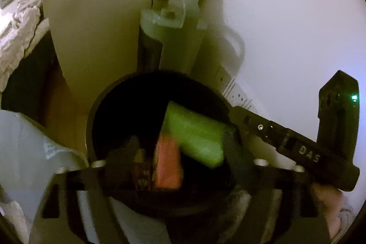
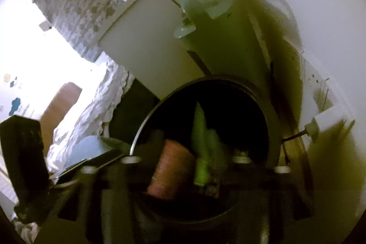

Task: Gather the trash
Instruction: 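Carry both items over the black bin and open both tools to drop them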

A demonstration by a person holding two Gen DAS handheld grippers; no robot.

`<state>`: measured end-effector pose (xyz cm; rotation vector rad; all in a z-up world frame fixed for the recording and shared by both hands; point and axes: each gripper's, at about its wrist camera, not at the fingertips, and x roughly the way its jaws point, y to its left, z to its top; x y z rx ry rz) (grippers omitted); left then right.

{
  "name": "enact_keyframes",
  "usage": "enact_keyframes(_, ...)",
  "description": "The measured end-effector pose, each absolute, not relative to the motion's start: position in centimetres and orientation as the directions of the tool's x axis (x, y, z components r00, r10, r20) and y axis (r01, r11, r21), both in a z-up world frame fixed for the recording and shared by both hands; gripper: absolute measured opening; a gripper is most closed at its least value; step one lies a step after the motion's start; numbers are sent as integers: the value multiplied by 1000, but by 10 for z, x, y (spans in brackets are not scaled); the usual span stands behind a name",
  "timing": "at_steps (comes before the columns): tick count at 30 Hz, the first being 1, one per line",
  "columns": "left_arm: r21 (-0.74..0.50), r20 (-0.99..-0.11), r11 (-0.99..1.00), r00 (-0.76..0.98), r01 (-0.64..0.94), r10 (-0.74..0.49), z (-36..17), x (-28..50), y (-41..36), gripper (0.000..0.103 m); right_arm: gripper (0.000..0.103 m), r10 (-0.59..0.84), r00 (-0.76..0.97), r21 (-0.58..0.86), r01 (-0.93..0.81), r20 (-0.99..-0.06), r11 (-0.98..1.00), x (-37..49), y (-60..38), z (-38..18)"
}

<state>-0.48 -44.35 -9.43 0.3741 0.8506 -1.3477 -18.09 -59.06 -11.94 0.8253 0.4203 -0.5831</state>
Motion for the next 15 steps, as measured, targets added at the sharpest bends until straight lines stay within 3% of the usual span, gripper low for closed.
enact_keyframes(15,-132,-704,232,74,964,-707,-71,-13,-419,95,80,-320,778,582,620,-540,526,-182,-587,-122)
